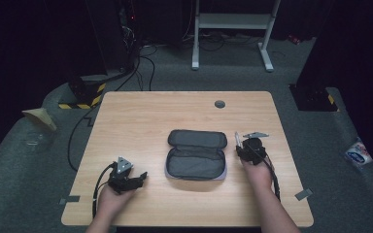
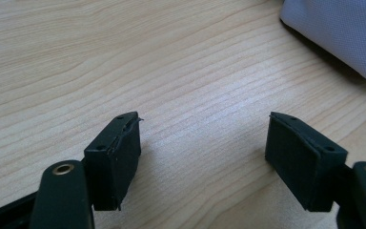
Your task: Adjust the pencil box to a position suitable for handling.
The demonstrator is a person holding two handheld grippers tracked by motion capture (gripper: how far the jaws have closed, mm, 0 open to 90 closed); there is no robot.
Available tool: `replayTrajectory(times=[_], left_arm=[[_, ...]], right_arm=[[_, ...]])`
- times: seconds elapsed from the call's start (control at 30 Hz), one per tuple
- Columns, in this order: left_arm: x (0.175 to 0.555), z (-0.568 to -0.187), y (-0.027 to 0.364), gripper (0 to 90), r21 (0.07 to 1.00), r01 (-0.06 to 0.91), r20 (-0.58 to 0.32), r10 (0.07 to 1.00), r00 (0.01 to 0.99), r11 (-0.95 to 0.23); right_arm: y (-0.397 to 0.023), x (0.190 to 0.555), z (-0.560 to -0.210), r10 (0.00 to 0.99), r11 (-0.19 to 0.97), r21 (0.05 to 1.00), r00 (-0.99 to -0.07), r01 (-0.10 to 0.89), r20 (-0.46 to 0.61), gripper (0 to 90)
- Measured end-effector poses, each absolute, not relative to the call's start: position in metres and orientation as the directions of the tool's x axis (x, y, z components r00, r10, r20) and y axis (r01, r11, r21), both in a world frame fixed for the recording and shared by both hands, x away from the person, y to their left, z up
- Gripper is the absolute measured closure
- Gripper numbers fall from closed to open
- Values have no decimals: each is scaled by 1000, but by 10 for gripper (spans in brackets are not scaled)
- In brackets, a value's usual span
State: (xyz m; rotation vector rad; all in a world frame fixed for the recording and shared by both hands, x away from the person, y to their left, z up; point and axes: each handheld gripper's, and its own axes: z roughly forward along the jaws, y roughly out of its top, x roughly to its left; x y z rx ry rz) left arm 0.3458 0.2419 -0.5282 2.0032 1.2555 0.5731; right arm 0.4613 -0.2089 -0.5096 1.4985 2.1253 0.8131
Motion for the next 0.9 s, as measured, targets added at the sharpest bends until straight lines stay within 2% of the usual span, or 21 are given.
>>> replayTrajectory(times=[0.23,0.63,0.9], left_arm=[[346,-528,242,279,750,594,6,901,434,-291],[346,-528,242,279,751,593,4,901,434,-289],[346,-528,242,279,750,594,5,901,434,-291]], right_arm=[[-205,460,-512,936,282,666,-350,690,-32,752],[-201,458,-510,932,311,665,-356,679,-72,777],[-204,447,-497,928,304,689,-369,658,-56,778]])
